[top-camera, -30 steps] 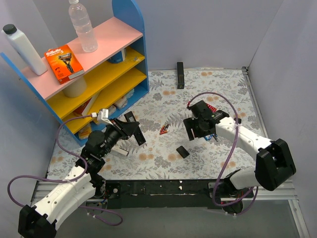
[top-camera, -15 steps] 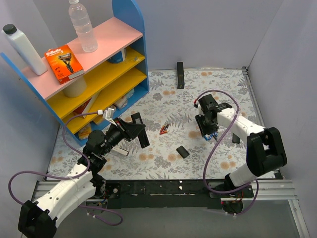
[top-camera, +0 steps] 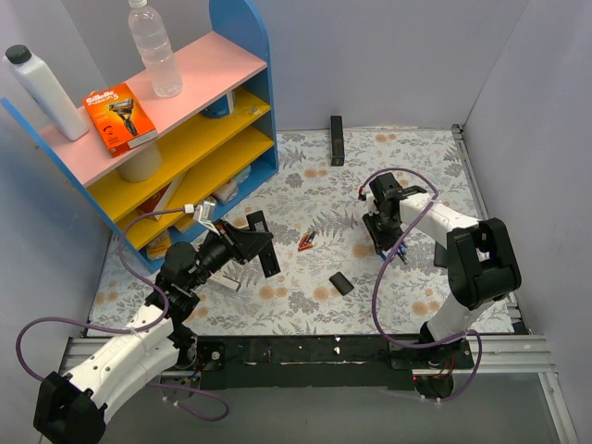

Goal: Load the batteries into the remote control
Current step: Pick up the battery from the center of the board, then load the battery into the remote control.

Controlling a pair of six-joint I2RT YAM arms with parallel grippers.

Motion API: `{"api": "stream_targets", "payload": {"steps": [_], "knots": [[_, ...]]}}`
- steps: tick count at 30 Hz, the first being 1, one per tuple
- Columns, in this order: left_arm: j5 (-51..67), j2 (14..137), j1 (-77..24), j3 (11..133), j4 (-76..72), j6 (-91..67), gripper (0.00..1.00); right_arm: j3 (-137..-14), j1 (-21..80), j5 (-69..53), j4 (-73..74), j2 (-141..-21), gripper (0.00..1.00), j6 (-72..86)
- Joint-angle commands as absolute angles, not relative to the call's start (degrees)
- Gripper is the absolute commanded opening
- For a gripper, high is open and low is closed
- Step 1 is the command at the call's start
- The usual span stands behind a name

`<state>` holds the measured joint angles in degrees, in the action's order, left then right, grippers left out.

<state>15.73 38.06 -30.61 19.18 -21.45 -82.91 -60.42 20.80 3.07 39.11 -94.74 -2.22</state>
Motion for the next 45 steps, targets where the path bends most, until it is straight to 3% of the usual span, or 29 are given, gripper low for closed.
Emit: {"api": "stream_targets", "payload": {"steps": [1,10,18,23,28,37,45], "knots": [[16.9,38.1,-30.6,19.6,-22.9,-82.6,0.00,-63.5,20.0,1.9,38.0,-97.1,0.34,-3.7],[17.8,38.4,-30.7,19.2,-23.8,-83.2,0.00,-63.3,20.1,1.8,37.4,-99.6,0.28,-4.7],[19.4,40.0,-30.7,18.9,-26.3,-84.2,0.00,-62.8,20.2,0.4,38.1,-99.2,0.10,-4.9],[20.0,42.2,-30.7,18.6,-29.4,-85.6,0.00,-63.5,21.0,-4.4,38.2,-92.6,0.03,-2.3],[21.0,46.0,-30.6,20.4,-31.6,-85.3,0.00,-64.9,23.1,-6.2,37.7,-83.9,0.01,3.6],[19.4,49.9,-30.8,24.4,-32.4,-85.6,0.00,-65.9,35.2,-6.0,27.0,-70.1,0.01,20.2],[14.4,49.3,-31.8,24.6,-31.6,-87.6,0.00,-62.8,51.5,2.7,12.6,-63.7,0.01,28.0]]}}
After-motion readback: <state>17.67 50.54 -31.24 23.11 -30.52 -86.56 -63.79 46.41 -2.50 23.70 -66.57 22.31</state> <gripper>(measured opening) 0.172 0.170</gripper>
